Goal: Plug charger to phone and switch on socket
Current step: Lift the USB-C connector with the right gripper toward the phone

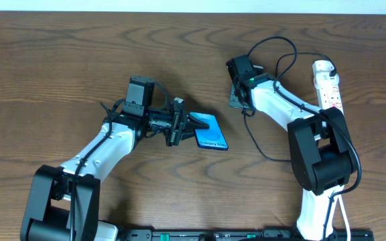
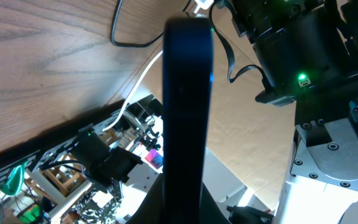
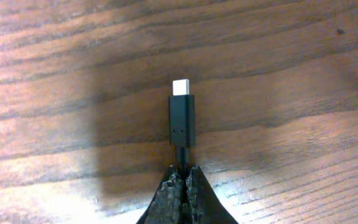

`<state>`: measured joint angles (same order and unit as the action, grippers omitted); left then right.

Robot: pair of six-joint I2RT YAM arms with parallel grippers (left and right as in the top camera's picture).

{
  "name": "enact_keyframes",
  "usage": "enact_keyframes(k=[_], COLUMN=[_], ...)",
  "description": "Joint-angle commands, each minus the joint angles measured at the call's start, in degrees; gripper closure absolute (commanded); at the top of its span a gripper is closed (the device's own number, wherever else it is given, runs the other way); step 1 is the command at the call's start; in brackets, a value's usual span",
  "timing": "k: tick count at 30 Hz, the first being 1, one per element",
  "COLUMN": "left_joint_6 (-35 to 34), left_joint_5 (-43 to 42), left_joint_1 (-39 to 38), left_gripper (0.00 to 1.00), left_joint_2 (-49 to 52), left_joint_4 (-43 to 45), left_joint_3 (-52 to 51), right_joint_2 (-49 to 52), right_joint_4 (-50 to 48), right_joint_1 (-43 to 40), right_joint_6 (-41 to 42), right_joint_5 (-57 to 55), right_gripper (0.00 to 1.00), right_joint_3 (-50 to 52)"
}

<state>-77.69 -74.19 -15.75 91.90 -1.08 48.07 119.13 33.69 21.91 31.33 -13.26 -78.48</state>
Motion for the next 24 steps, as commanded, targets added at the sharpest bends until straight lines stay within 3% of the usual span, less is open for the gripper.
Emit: enact_keyframes(k=[1,10,19,24], left_joint_6=[1.2,0.9,0.5,-5.5], left_joint_5=[-1.2,-1.2,2.7,4.4], left_joint_1=[0.3,0.3,0.3,0.3], left_gripper=[0.93,0.93,0.92,0.93], left_joint_2=[-0.4,-0.4,-0.4,-0.4], left_joint_4=[0.3,5.6,9.4,11.5], left_joint_3=[1.3,1.3,1.3,1.3], right_joint_2=[3.0,-10.8,-29.7,-39.2], right_joint_4=[2.7,12.0,21.6,29.8], right_joint_1=[-1.1,-5.3,-10.3,-13.0], right_joint_6=[-5.0,-10.8,-22.1,-26.3], right_joint_5=[9.1,17.7,34.9,41.5], right_gripper=[0.99,0.99,0.99,0.99], right_joint_3=[3.5,3.5,3.6,4.2])
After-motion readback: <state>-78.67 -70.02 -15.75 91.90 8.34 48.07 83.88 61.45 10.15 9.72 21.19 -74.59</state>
